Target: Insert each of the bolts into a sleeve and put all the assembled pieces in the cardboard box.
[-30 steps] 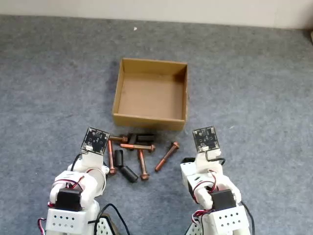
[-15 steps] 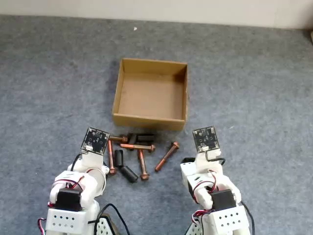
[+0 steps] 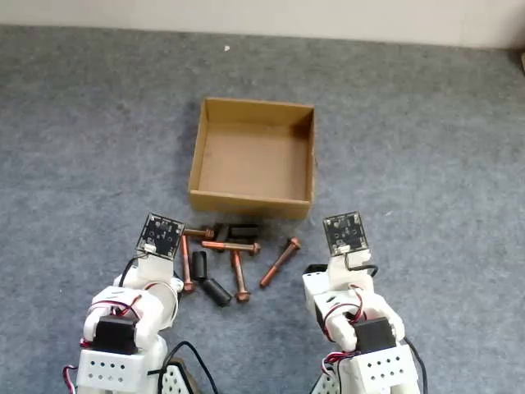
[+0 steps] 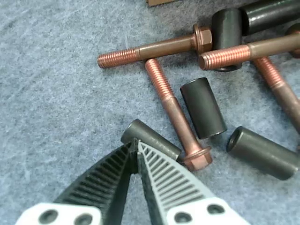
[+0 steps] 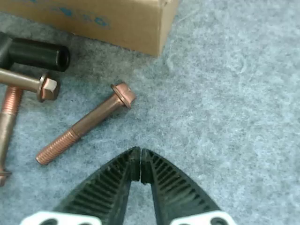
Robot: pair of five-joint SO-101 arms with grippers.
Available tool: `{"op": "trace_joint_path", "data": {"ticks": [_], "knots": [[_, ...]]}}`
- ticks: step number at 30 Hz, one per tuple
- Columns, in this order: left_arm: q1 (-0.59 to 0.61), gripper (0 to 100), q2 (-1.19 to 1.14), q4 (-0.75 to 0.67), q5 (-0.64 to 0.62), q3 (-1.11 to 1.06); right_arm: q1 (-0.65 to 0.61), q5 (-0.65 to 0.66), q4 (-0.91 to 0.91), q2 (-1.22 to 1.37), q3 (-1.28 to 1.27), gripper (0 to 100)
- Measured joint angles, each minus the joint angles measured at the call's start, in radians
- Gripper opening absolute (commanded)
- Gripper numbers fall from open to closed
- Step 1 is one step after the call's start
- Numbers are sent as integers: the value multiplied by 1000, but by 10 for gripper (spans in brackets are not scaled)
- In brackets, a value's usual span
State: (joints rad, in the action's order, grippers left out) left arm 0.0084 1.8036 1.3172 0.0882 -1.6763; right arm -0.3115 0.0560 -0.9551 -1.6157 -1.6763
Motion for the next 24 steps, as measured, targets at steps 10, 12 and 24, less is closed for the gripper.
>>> {"op": "trace_joint_path", "data": {"ticks": [10, 12, 24], "knots": [[0, 7, 0, 0, 0, 0, 0, 0, 0, 0, 9, 9], [0, 7, 0, 0, 0, 0, 6, 0, 0, 0, 32, 9], [285, 7, 0, -51, 0, 78, -109, 0, -14, 2, 330, 10]]}}
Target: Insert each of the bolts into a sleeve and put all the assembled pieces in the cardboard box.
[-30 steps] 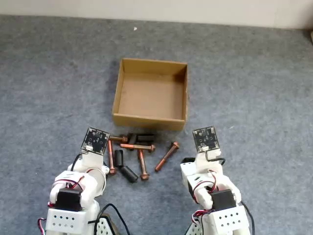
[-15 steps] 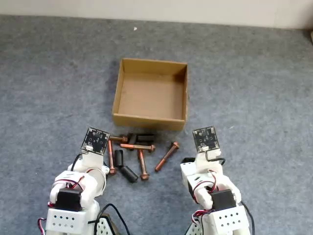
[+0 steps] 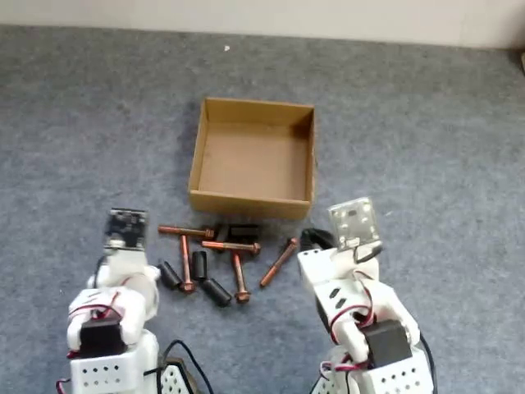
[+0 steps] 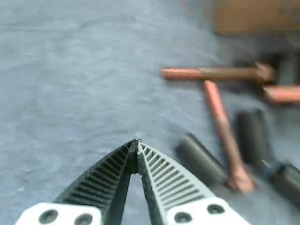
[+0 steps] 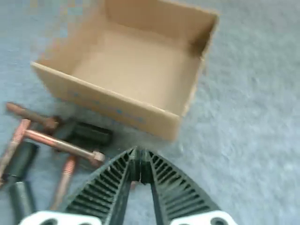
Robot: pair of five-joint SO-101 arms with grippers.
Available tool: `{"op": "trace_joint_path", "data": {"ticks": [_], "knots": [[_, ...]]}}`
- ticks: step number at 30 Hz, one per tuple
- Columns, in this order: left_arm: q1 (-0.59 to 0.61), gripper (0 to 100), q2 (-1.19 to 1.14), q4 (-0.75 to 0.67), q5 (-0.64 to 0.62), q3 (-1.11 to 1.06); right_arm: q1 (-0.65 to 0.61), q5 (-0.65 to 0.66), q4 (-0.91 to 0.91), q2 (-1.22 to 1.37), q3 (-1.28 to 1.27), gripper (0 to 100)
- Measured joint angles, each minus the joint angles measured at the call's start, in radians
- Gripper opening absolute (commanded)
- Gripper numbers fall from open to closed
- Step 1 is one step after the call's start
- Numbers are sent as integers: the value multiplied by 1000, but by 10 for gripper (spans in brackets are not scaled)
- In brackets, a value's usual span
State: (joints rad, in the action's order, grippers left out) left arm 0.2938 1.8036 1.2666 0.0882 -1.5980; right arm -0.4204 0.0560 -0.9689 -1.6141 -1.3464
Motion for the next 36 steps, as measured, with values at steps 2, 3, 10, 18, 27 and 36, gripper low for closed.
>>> {"op": "trace_joint_path", "data": {"ticks": [2, 3, 10, 18, 27, 36], "knots": [[55, 7, 0, -38, 0, 0, -61, 0, -15, 3, 32, 10], [83, 7, 0, -63, 0, 0, -92, 0, -21, 20, 55, 10], [193, 8, 0, -206, 0, 0, -264, 0, -83, 359, 276, 98], [207, 8, 0, -169, 95, 0, -466, 0, -104, 795, 433, 146], [258, 130, 0, -153, 146, 0, -643, -2, 25, 1066, 459, 146], [272, 200, 0, -153, 137, 0, -671, -52, 58, 1361, 614, 146]]}}
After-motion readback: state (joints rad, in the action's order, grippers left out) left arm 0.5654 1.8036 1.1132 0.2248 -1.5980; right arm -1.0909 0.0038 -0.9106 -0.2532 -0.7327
